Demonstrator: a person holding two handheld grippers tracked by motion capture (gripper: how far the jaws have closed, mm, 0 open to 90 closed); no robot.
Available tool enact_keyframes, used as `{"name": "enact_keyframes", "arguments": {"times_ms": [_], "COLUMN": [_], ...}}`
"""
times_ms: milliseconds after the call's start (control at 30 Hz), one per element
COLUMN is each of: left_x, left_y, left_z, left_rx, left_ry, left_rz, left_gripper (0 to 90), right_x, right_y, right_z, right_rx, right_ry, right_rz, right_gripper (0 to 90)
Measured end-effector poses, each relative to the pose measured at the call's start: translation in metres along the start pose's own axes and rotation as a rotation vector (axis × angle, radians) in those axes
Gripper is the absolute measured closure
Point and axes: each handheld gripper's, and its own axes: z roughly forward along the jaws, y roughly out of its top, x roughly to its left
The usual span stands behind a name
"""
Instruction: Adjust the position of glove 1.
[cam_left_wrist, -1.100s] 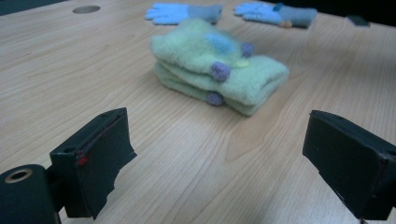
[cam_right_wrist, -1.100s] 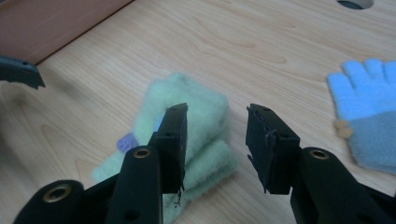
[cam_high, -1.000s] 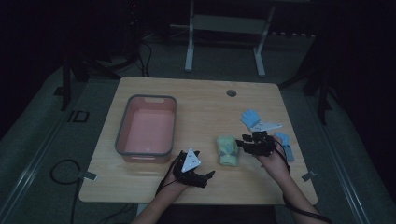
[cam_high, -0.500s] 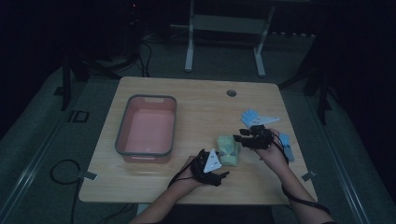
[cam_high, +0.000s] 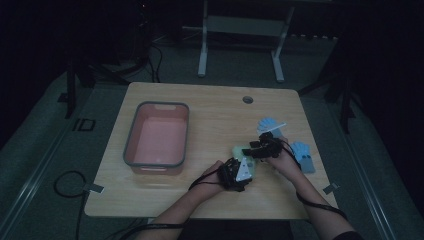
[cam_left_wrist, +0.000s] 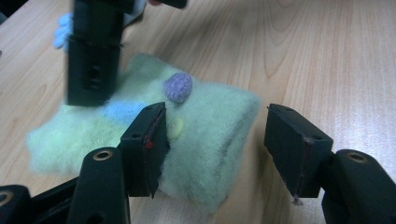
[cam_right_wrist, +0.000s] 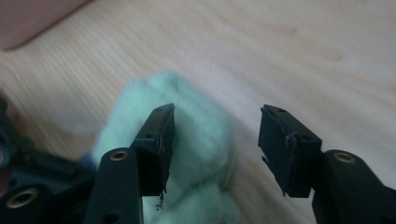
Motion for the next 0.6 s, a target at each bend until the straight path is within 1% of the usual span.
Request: {"name": "enact_keyframes", "arguments": {"times_ms": [33, 67, 100, 133, 167, 200, 267, 300, 367, 400, 433, 467, 500, 600], "left_x": [-0.001, -0.002, -0.003, -0.002, -0.002, -0.002, -0.002, 0.0, 0.003, 0.004, 0.004, 0.006, 0.007, 0.012], "left_y": [0.0, 0.0, 0.0, 0.0, 0.0, 0.0, 0.0, 0.001, 0.003, 0.003, 0.003, 0.005, 0.006, 0.009], "left_z": [0.001, 0.002, 0.002, 0.003, 0.003, 0.003, 0.003, 0.001, -0.001, -0.003, -0.003, -0.006, -0.008, -0.016], "left_rx": [0.013, 0.024, 0.027, 0.032, 0.037, 0.04, 0.04, 0.038, 0.044, 0.047, 0.047, 0.059, 0.058, 0.052], "left_ry": [0.012, 0.024, 0.041, 0.044, 0.048, 0.056, 0.056, 0.048, 0.031, 0.026, 0.026, 0.018, 0.017, 0.01], "left_rz": [0.015, 0.036, 0.046, 0.044, 0.043, 0.05, 0.05, 0.042, 0.023, 0.016, 0.016, 0.025, 0.025, 0.019], "left_gripper": [42.7, 46.8, 46.8, 50.3, 51.5, 55.9, 57.6, 64.8, 68.8, 70.3, 71.3, 71.3, 72.6, 73.3], "right_x": [0.0, -0.002, -0.002, -0.002, -0.004, -0.003, -0.001, 0.003, 0.007, 0.008, 0.008, 0.009, 0.012, 0.017], "right_y": [0.0, -0.003, -0.003, -0.004, -0.005, -0.005, -0.004, -0.002, -0.001, 0.0, 0.0, 0.0, 0.003, 0.007], "right_z": [0.0, 0.003, 0.003, 0.005, 0.007, 0.008, 0.008, 0.007, 0.006, 0.005, 0.005, 0.004, 0.0, -0.005], "right_rx": [0.0, 0.012, 0.012, 0.022, 0.03, 0.034, 0.038, 0.043, 0.041, 0.038, 0.038, 0.034, 0.022, 0.009], "right_ry": [0.0, 0.033, 0.033, 0.058, 0.08, 0.11, 0.109, 0.09, 0.074, 0.06, 0.06, 0.056, 0.049, 0.044], "right_rz": [0.0, 0.007, 0.007, 0.02, 0.033, 0.041, 0.037, 0.014, 0.004, -0.006, -0.006, -0.002, -0.006, -0.015], "right_gripper": [43.9, 44.4, 44.4, 45.4, 46.9, 56.1, 56.1, 66.0, 69.1, 70.5, 70.5, 71.4, 72.8, 73.4]}}
